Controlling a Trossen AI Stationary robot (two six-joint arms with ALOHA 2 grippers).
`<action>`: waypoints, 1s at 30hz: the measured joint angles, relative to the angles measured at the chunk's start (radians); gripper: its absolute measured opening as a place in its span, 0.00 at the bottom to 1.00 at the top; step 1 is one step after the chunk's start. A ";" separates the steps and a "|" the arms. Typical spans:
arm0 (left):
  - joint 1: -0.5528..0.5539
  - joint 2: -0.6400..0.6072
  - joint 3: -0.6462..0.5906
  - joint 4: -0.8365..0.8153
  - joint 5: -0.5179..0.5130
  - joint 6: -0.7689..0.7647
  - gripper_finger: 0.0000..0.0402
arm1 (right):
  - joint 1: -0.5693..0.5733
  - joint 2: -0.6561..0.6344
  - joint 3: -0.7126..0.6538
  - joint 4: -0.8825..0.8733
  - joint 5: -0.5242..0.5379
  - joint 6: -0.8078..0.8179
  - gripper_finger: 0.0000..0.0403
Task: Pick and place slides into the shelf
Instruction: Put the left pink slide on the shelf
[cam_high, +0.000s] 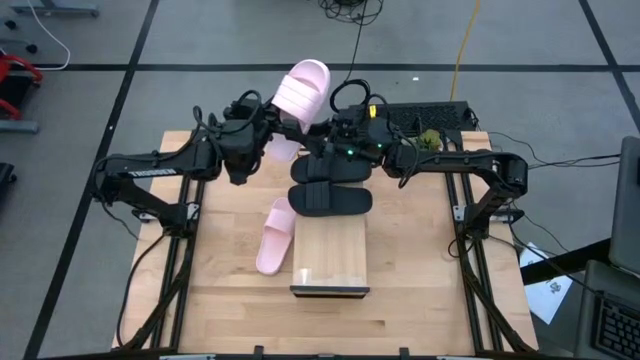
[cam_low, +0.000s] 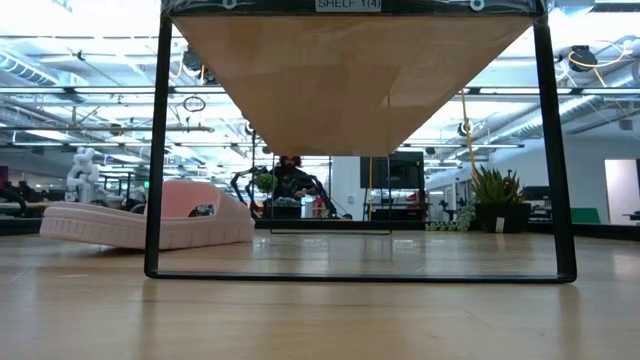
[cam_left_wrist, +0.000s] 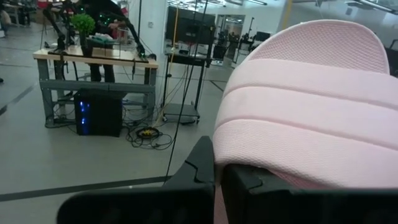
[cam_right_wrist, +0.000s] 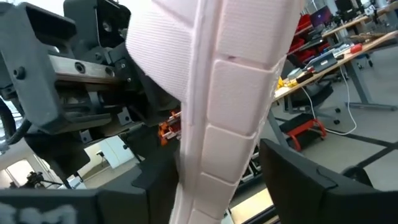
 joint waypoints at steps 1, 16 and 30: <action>0.000 0.000 0.000 0.000 0.000 0.000 0.00 | 0.000 0.000 0.000 0.000 0.000 -0.005 0.48; 0.000 0.000 0.000 0.025 0.028 0.010 0.00 | -0.001 0.000 0.000 -0.008 0.004 -0.017 0.21; -0.054 -0.035 0.001 0.020 0.081 0.096 0.11 | 0.003 -0.002 0.000 -0.017 -0.006 -0.029 0.18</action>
